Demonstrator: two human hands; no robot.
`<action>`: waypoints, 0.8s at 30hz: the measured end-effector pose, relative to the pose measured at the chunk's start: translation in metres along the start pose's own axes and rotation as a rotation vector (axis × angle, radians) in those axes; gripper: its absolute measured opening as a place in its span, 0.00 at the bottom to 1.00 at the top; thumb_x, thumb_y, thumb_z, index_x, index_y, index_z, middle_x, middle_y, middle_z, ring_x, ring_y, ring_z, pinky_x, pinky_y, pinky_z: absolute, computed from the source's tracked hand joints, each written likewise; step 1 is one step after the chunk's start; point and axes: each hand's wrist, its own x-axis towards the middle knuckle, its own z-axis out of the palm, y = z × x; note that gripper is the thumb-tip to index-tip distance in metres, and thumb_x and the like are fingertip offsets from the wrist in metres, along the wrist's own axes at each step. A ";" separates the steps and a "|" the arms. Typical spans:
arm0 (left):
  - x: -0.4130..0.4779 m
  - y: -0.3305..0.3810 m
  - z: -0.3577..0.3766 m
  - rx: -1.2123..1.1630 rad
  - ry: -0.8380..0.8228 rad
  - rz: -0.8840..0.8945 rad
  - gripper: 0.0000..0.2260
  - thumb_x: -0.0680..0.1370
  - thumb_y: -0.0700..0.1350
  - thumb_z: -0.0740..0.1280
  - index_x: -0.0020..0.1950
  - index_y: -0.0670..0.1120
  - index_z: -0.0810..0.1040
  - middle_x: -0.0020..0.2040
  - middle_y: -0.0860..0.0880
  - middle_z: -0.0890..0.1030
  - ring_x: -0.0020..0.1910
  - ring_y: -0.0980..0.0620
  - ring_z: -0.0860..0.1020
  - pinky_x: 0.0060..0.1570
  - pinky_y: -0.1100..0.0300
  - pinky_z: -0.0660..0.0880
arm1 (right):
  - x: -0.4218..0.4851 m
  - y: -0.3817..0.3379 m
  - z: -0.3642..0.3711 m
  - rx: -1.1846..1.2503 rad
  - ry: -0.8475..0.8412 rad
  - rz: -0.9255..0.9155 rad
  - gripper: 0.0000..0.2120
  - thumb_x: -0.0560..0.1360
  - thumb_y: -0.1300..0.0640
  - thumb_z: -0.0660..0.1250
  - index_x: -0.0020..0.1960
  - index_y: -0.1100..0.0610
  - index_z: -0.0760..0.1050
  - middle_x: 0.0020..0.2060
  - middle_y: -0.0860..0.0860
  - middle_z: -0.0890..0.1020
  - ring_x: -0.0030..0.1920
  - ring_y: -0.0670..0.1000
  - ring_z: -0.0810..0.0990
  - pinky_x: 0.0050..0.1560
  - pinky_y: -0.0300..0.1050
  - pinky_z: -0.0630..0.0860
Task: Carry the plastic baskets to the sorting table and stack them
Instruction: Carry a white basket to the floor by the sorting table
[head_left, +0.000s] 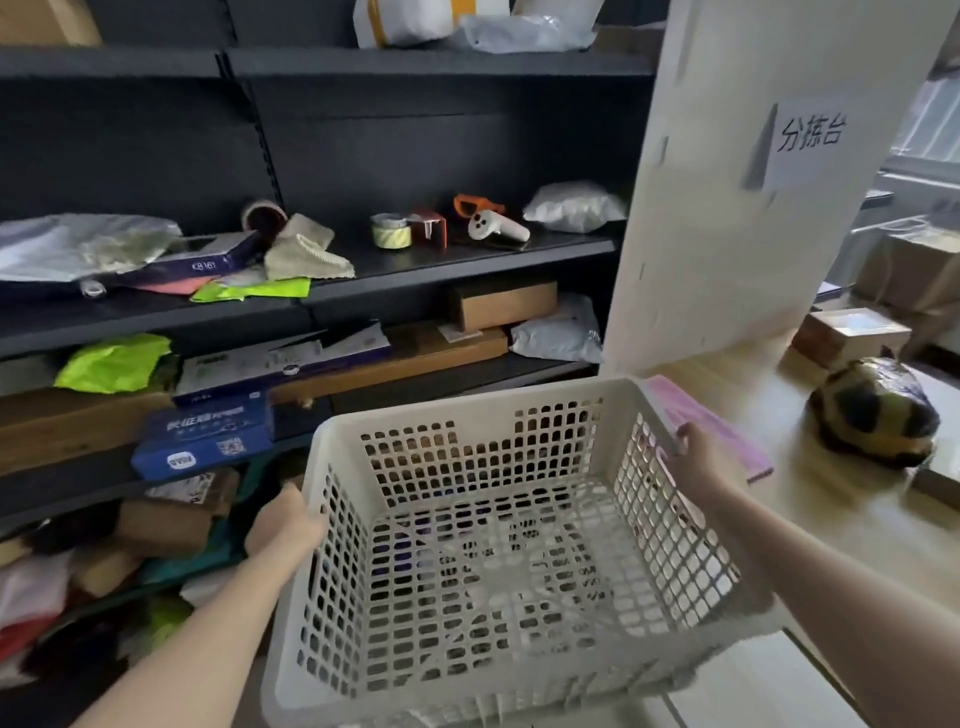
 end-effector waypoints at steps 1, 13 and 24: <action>0.006 0.008 0.007 0.001 0.000 -0.017 0.10 0.78 0.42 0.60 0.59 0.42 0.71 0.45 0.44 0.77 0.41 0.45 0.77 0.35 0.58 0.71 | 0.014 0.002 0.008 0.000 -0.010 0.004 0.07 0.78 0.59 0.60 0.55 0.57 0.72 0.44 0.55 0.81 0.38 0.52 0.77 0.40 0.45 0.75; 0.063 0.086 0.131 -0.055 0.029 -0.238 0.04 0.78 0.44 0.61 0.50 0.45 0.71 0.43 0.44 0.78 0.40 0.43 0.77 0.36 0.56 0.72 | 0.175 0.035 0.123 0.006 -0.224 -0.121 0.17 0.75 0.68 0.56 0.62 0.58 0.68 0.46 0.57 0.81 0.39 0.55 0.80 0.35 0.47 0.76; 0.140 0.089 0.298 -0.149 0.049 -0.358 0.09 0.76 0.38 0.63 0.56 0.42 0.73 0.50 0.39 0.81 0.47 0.38 0.80 0.39 0.54 0.76 | 0.261 0.075 0.287 -0.123 -0.296 -0.079 0.19 0.72 0.66 0.57 0.61 0.54 0.67 0.41 0.57 0.80 0.36 0.55 0.75 0.36 0.42 0.66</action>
